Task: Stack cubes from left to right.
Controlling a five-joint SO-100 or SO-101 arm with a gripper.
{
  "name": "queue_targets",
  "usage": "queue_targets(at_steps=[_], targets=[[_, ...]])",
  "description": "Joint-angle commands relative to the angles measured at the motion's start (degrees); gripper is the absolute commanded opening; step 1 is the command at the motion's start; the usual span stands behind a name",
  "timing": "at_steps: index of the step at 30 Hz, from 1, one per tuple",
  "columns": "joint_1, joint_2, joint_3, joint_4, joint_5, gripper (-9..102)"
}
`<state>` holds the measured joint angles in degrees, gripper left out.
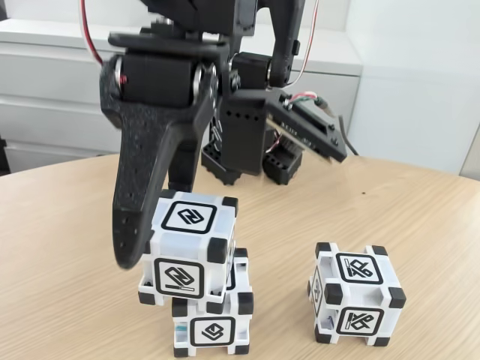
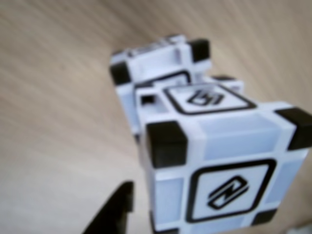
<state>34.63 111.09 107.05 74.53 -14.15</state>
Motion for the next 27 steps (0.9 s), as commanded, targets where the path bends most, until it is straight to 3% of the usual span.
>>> queue_targets(at_steps=[1,9,16,21,27], targets=[[-0.62,5.80,-1.14,-0.26,-0.62,40],[-13.27,18.02,-0.88,1.14,-1.93,41],[-22.94,21.71,-0.97,8.09,-2.37,41],[-30.85,21.45,-0.88,10.99,1.32,42],[-33.84,18.46,-0.79,10.28,6.86,44]])
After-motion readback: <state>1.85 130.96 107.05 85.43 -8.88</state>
